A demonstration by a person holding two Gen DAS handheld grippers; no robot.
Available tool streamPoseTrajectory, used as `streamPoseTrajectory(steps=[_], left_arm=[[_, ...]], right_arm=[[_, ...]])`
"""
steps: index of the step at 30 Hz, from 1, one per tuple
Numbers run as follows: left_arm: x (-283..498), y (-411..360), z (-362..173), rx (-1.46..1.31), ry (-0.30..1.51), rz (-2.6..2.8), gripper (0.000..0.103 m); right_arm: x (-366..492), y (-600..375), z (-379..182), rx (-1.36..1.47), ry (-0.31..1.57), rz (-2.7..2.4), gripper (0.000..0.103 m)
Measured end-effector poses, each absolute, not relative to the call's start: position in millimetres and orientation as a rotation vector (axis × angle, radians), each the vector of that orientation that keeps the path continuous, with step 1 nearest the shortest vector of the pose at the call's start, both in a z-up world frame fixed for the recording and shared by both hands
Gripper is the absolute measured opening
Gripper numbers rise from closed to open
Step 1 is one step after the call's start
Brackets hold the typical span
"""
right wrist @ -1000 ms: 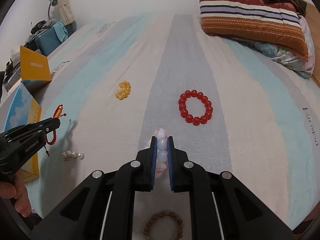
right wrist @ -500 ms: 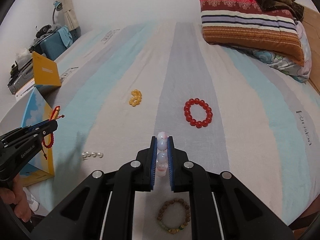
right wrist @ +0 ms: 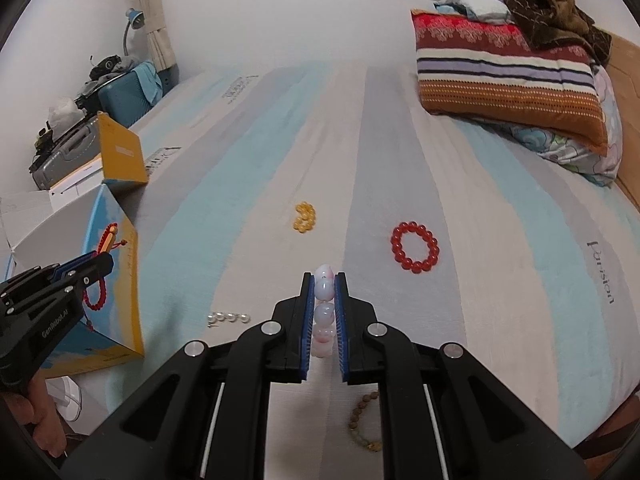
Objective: Organize jewelry
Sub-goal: 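Carry both held bracelets over the open white box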
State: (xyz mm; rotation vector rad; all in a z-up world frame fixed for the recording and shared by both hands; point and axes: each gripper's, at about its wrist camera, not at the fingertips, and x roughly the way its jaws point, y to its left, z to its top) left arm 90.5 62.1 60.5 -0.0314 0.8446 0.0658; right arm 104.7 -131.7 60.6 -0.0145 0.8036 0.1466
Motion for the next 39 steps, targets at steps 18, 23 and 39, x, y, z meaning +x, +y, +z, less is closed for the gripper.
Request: streamPoseTrajectory(steps=[18,23,39], left_arm=[[49.8,134.8,81.5,-0.093,0.793,0.176,0.013],[43.3,158.7,77.6,-0.108,0.801,0.213,0.013],[1.5,243.7,73.5,-0.154,0.801,0.351,0.013]], right_arm=[[97.2,-55.7,94.9,-0.056,0.740,0.253,0.009],[94.9,-23.2,101.4,-0.072,0.724,0.304,0.009],[79.4,71.3,108.0,-0.103,0.702,0.457,0.009]])
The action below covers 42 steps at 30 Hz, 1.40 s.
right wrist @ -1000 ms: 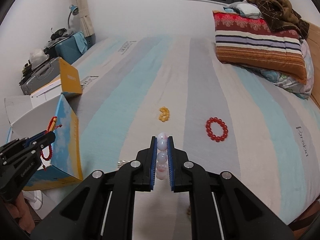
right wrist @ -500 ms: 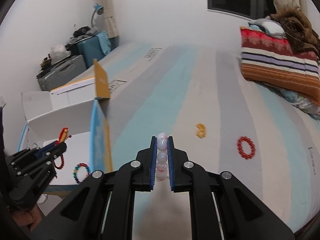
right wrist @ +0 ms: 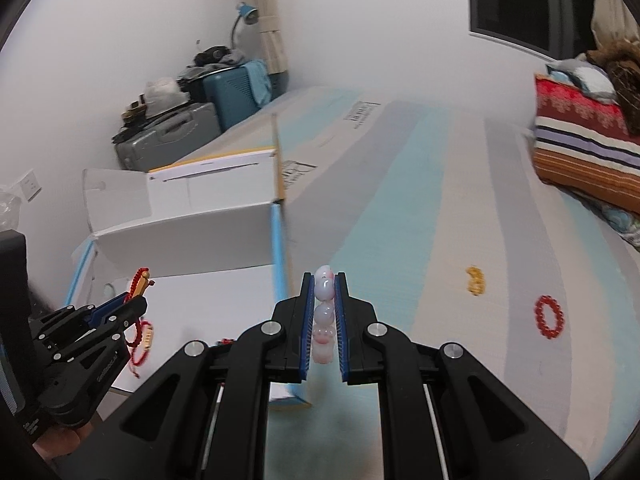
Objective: Organize jewelry
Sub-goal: 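Carry both held bracelets over the open white box, then open both tools to drop the bracelets into the box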
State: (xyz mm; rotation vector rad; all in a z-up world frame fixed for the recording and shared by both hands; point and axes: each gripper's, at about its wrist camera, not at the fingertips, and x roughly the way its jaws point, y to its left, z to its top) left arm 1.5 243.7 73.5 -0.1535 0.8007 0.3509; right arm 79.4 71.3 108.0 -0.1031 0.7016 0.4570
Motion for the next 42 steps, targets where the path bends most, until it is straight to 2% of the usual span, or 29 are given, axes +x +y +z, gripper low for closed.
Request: streamPoseTrajectory(steps=[16,34,40,42], left_arm=[[-32.7,323.2,57.7,-0.242,0.835,0.492,0.013],[-26.1,363.0,17.9,-0.288,0.955,0.531,0.014],[-25.9,362.7,18.1,-0.283,0.967,0.548,0.018],[-26.7,361.4,19.4,-0.280,0.965,0.552,0.026]], right_arm=[[67.2,176.9,68.8,-0.216,0.769,0.594,0.009],[86.5,221.2,6.8,-0.302,0.920,0.563,0.009],[89.6,222.8,3.0,-0.292,0.939,0.571,0.011],[88.3,222.5,3.4,-0.285,0.940,0.571,0.012]])
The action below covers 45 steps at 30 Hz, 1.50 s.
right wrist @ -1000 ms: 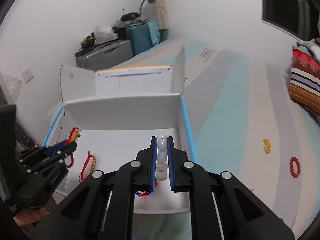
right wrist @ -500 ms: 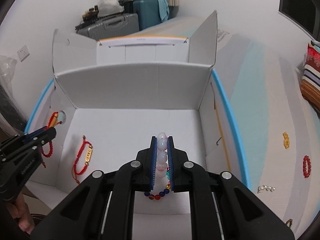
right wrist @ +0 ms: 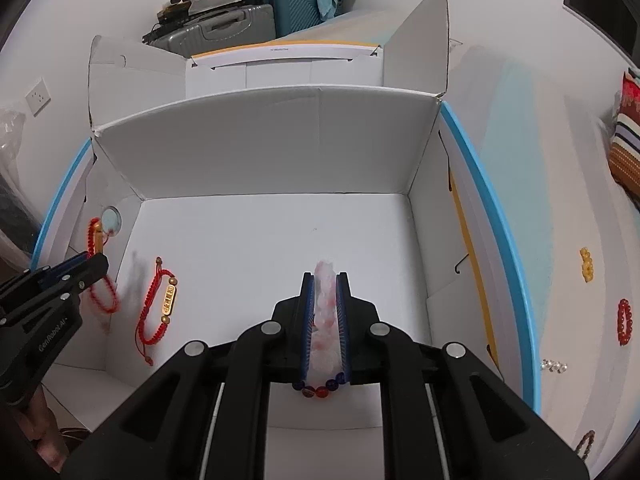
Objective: Organize jewelry
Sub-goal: 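Open both tools to drop the bracelets into the box, then move both tools back over the remaining bracelets on the bed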
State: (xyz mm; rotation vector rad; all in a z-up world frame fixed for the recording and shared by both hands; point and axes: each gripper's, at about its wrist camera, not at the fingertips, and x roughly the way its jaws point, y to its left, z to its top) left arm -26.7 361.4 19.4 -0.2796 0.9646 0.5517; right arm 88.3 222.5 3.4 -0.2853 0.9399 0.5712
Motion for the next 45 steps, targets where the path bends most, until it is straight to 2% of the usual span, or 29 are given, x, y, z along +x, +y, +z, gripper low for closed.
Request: streamPoseTrajectory(steps=[3,4,5,7,13,18,28,45], left_arm=[[-25.9,357.1,20.9,-0.269,0.963,0.542,0.033],[-25.3,354.5,22.4,-0.262,0.960,0.539,0.039],[-25.1,351.7,24.9,-0.250,0.953,0.549,0.050],[-27.0,347.3,31.7,-0.228,0.923,0.572,0.060],[-30.8,340.2,48.0,-0.226,0.876,0.566,0.071],[-29.8,330.9,55.8,-0.219,0.854,0.549,0.083],[-21.3,298.0,74.5,-0.195,0.809,0.494,0.097],[7.9,219.2,88.2,-0.126,0.791,0.356,0.097]], right_arm=[[87.8,220.3,6.2,-0.271,0.941,0.581,0.026],[86.6,219.1,8.0,-0.267,0.938,0.583,0.031],[85.9,217.6,10.3,-0.260,0.935,0.587,0.034],[84.6,213.5,16.0,-0.244,0.923,0.589,0.050],[82.5,196.5,39.8,-0.194,0.866,0.563,0.077],[83.2,178.7,54.6,-0.166,0.827,0.528,0.089],[87.7,141.1,67.3,-0.147,0.802,0.463,0.094],[91.2,46.1,80.9,-0.117,0.785,0.329,0.094]])
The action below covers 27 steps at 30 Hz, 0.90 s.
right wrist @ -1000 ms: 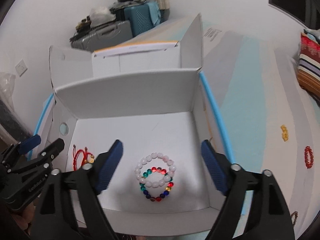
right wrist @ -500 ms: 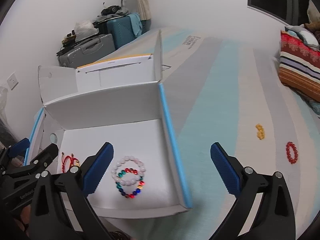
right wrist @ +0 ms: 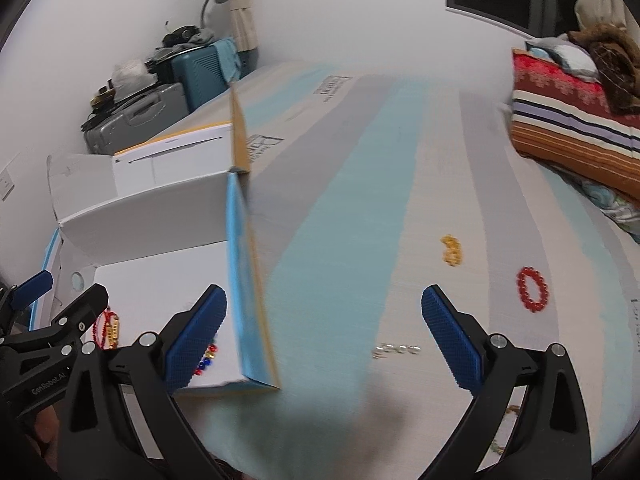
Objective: Organize jewelry
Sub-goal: 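Move both tools back over the remaining bracelets on the bed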
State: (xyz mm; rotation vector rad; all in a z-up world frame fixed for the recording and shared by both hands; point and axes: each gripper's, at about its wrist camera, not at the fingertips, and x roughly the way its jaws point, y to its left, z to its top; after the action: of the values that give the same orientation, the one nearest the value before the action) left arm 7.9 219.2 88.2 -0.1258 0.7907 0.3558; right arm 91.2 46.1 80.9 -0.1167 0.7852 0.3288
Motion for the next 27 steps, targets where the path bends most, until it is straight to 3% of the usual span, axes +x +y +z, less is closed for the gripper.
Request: streamPoseTrajectory(steps=[27], left_arm=[[63.2,55.5,62.9,-0.030,0.864,0.054,0.097]], right_arm=[[83.6,-143.9,49.9,-0.048,0.892,0.067,0.094]])
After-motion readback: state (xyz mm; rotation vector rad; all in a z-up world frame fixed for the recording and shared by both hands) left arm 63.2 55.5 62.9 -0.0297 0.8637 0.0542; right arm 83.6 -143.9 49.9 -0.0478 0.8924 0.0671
